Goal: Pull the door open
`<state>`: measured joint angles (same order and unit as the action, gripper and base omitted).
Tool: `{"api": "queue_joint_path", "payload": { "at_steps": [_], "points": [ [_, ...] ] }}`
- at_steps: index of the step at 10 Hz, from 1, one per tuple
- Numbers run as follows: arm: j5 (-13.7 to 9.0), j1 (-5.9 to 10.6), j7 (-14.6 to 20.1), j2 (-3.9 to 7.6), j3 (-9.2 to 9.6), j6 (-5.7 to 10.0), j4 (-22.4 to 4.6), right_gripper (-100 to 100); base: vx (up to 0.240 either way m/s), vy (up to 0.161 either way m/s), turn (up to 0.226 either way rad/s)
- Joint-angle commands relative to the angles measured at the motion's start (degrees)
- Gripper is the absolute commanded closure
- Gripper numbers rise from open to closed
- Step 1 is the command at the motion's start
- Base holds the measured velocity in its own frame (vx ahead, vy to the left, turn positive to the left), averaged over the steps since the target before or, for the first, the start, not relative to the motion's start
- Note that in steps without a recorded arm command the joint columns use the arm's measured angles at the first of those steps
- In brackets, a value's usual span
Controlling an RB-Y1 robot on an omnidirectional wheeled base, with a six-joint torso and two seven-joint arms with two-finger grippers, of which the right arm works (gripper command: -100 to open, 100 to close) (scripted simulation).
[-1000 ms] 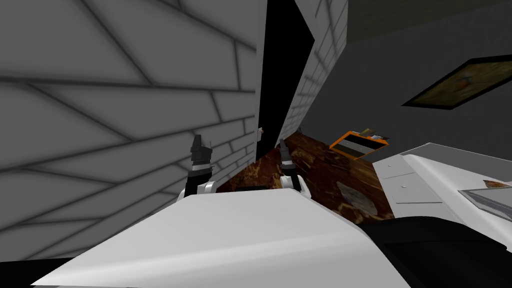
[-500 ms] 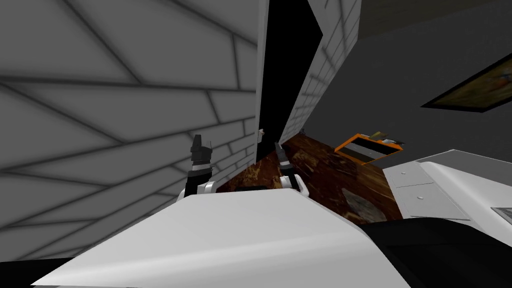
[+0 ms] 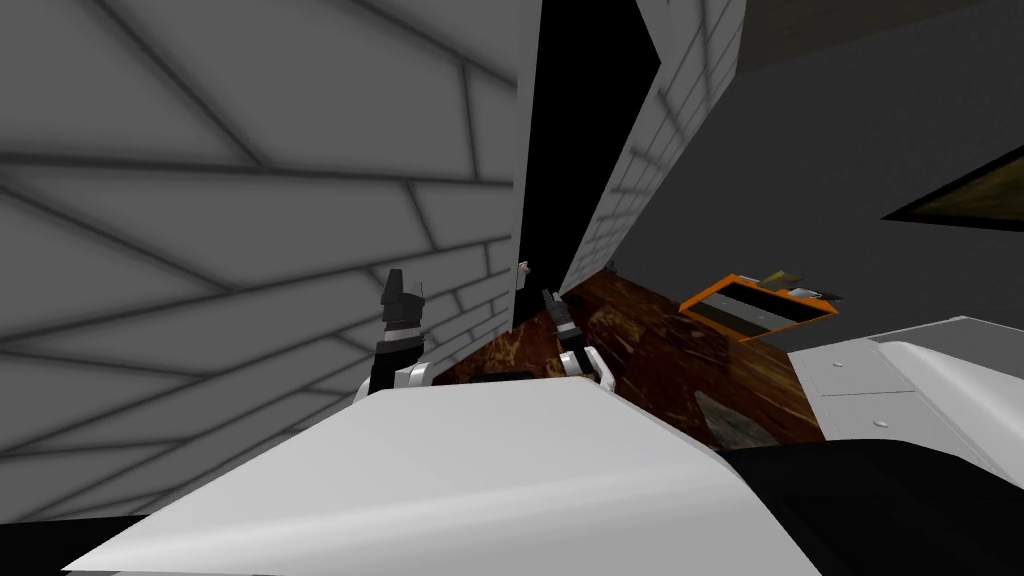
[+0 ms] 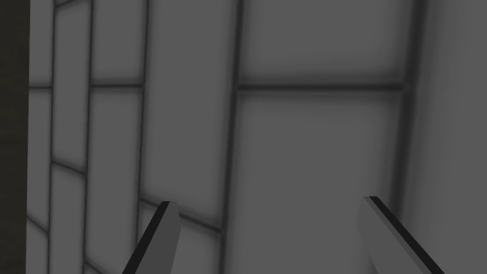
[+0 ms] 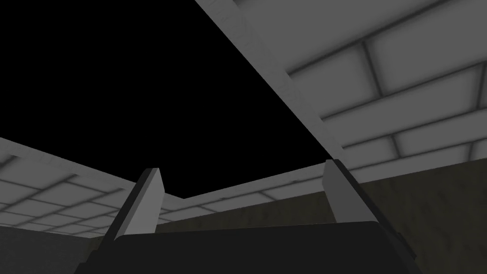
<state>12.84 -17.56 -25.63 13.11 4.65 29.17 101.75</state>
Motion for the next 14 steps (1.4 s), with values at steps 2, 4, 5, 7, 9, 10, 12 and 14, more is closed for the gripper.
{"api": "queue_joint_path", "payload": {
  "at_steps": [2,4,5,7,9,10,12,14],
  "points": [
    [2.2,1.53,-2.4,1.21,0.38,0.23,-3.3,-100,0.103,-0.052,0.075],
    [3.8,2.64,-4.1,2.15,0.64,0.48,-5.8,-100,0.08,-0.075,0.086],
    [4.6,3.18,-4.9,2.61,0.77,0.6,-7.0,-100,0.077,-0.064,0.069],
    [6.8,4.74,-7.4,3.93,1.13,0.95,-10.5,-100,0.105,-0.063,0.093],
    [8.2,5.72,-8.9,4.75,1.36,1.17,-12.7,-100,0.122,-0.092,0.082],
    [8.9,6.19,-9.6,5.14,1.48,1.28,-13.8,-100,0.073,-0.079,0.065],
    [10.2,7.1,-11.0,5.91,1.69,1.49,-15.8,-100,0.07,-0.049,0.063],
    [12.0,8.32,-12.9,6.92,1.98,1.76,-18.5,-100,0.113,-0.061,0.093]
  ]
}}
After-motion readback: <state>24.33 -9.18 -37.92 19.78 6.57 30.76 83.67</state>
